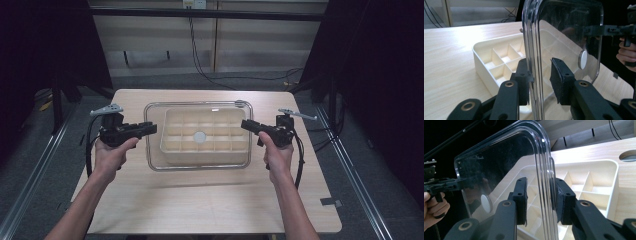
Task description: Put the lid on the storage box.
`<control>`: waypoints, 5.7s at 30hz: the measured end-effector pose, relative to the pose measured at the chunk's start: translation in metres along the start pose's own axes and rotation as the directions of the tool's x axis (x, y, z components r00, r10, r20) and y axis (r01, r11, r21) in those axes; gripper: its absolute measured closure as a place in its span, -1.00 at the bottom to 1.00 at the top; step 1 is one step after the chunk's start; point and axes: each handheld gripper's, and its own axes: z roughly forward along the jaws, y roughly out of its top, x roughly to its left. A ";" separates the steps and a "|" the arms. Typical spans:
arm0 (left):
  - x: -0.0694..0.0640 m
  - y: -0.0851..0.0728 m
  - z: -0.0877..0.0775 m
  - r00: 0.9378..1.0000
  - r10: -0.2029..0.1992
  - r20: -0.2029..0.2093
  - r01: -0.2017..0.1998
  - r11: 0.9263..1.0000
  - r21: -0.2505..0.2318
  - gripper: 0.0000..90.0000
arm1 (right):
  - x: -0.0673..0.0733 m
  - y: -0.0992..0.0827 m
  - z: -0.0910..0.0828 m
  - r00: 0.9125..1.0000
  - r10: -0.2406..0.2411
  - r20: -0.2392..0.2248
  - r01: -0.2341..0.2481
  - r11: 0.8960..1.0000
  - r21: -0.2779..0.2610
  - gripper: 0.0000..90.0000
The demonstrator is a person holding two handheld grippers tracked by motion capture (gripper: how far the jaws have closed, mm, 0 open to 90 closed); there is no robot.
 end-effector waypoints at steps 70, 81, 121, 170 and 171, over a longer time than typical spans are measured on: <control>0.052 0.030 0.075 0.989 -0.138 -0.060 0.142 0.987 0.072 0.41 | -0.050 0.037 0.048 0.989 0.060 0.135 -0.069 0.996 0.062 0.42; 0.062 0.026 0.087 0.989 -0.132 -0.067 0.138 0.985 0.105 0.33 | -0.056 0.034 0.059 0.983 0.061 0.172 -0.077 0.993 0.086 0.35; 0.085 -0.002 0.114 0.984 -0.142 -0.105 0.162 0.962 0.220 0.12 | -0.070 0.015 0.093 0.938 -0.021 0.346 -0.056 0.976 0.212 0.05; 0.033 -0.040 0.032 0.986 0.034 -0.165 -0.008 0.987 0.158 -0.31 | -0.012 -0.011 0.000 0.971 -0.158 0.180 0.131 0.980 0.149 -0.19; 0.030 -0.043 0.029 0.986 0.038 -0.164 -0.014 0.990 0.142 -0.31 | -0.011 -0.013 -0.002 0.970 -0.165 0.178 0.140 0.979 0.146 -0.19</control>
